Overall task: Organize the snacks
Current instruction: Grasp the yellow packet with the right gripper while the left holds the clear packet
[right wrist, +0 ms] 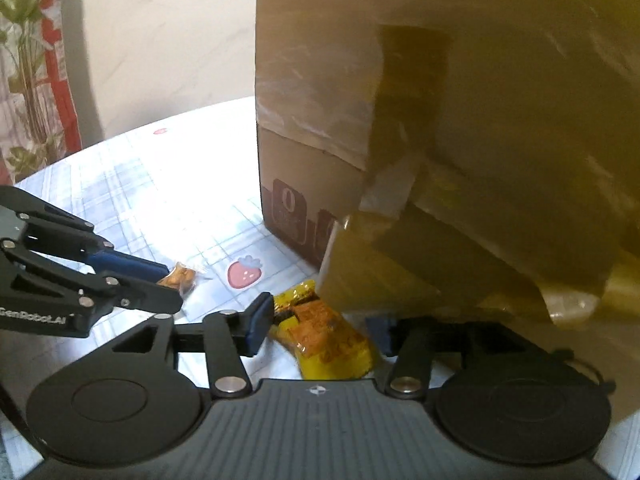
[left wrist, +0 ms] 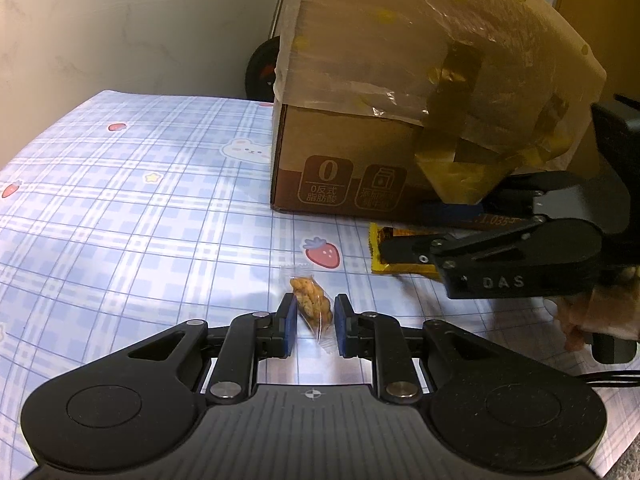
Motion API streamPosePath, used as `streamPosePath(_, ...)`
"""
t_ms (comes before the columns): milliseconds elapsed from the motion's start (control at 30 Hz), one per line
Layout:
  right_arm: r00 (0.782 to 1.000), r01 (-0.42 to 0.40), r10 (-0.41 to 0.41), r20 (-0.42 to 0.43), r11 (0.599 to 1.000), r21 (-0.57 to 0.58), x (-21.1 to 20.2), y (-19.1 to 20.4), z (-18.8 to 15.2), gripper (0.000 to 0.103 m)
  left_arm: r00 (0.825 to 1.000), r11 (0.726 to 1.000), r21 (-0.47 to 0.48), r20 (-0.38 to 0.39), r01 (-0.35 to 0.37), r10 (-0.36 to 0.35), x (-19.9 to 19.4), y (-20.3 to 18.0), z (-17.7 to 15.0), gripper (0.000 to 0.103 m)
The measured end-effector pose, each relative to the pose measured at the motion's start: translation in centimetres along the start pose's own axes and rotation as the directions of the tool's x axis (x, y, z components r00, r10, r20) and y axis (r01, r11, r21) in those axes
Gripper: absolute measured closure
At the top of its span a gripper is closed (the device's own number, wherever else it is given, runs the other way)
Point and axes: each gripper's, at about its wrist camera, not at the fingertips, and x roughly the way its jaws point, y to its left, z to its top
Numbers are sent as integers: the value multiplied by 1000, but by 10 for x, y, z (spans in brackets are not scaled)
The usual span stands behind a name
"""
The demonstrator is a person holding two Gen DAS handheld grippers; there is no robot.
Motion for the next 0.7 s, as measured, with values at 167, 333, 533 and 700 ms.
streamPosePath(167, 997, -62, 64, -32, 997, 55, 9, -5, -2, 45, 1000, 1000, -8, 2, 3, -3, -1, 1, -1, 82)
streamPosePath(333, 999, -28, 29, -28, 998, 52, 0, 3, -14, 45, 1000, 1000, -6, 5, 0, 0, -1, 0, -2, 81)
streamPosePath(533, 996, 89, -86, -26, 985, 147, -28, 7, -35, 46, 1000, 1000, 4, 8, -7, 7, -2, -1, -3, 81)
streamPosePath(700, 988, 146, -151, -10, 938, 315, -52, -5, -51, 47, 1000, 1000, 4, 12, -10, 9, -4, -2, -4, 81)
